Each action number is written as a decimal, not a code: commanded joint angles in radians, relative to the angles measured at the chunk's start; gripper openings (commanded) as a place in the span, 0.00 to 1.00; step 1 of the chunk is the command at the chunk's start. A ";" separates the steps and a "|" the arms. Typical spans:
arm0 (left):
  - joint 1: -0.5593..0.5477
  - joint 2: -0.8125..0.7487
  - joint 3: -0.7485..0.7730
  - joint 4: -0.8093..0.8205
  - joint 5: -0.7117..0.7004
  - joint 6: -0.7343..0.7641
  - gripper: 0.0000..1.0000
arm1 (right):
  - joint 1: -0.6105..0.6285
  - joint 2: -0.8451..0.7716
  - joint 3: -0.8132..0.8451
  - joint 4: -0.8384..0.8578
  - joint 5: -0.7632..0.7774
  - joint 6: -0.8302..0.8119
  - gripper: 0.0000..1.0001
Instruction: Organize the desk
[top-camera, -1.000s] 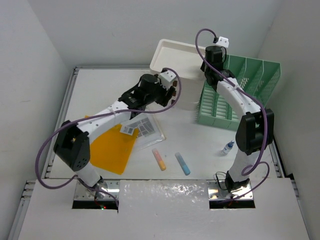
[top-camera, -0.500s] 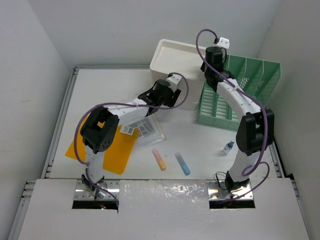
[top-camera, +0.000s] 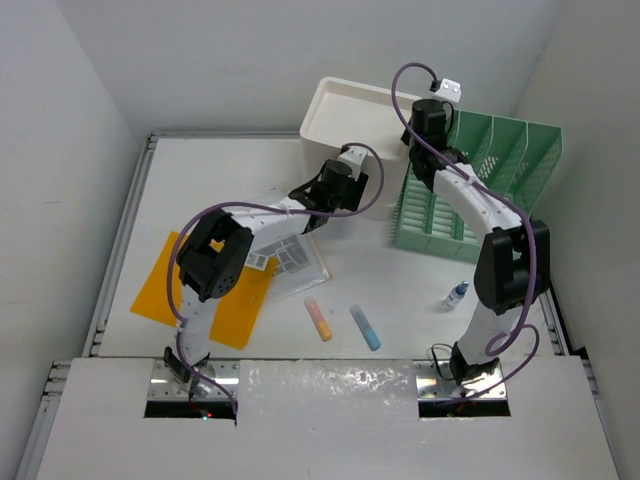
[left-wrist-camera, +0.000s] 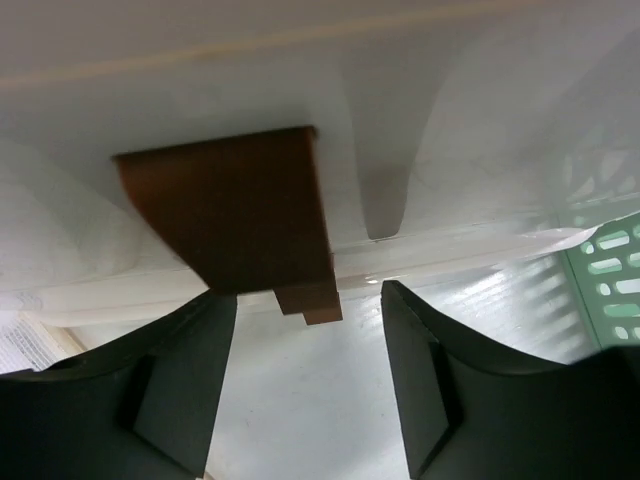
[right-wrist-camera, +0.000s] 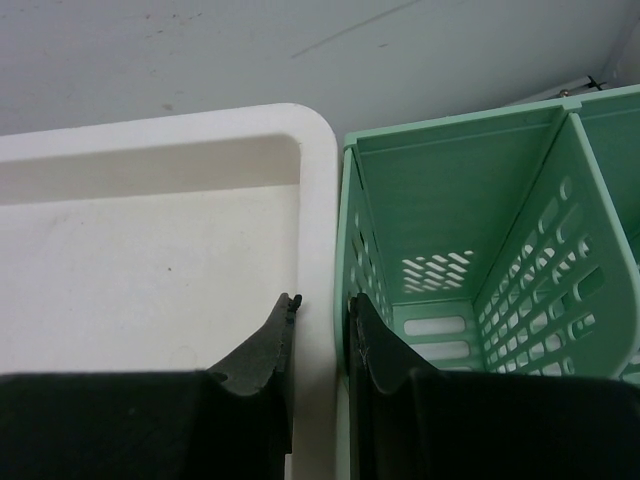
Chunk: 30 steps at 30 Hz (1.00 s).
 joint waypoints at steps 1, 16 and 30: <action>0.010 -0.003 0.064 0.102 0.017 -0.030 0.57 | 0.045 -0.046 -0.037 -0.073 -0.082 0.045 0.00; 0.010 0.037 0.148 0.096 -0.018 0.031 0.00 | 0.045 -0.032 -0.033 -0.080 -0.087 0.045 0.00; 0.016 -0.259 -0.161 0.079 0.206 0.077 0.00 | 0.045 -0.032 -0.034 -0.091 -0.024 0.056 0.00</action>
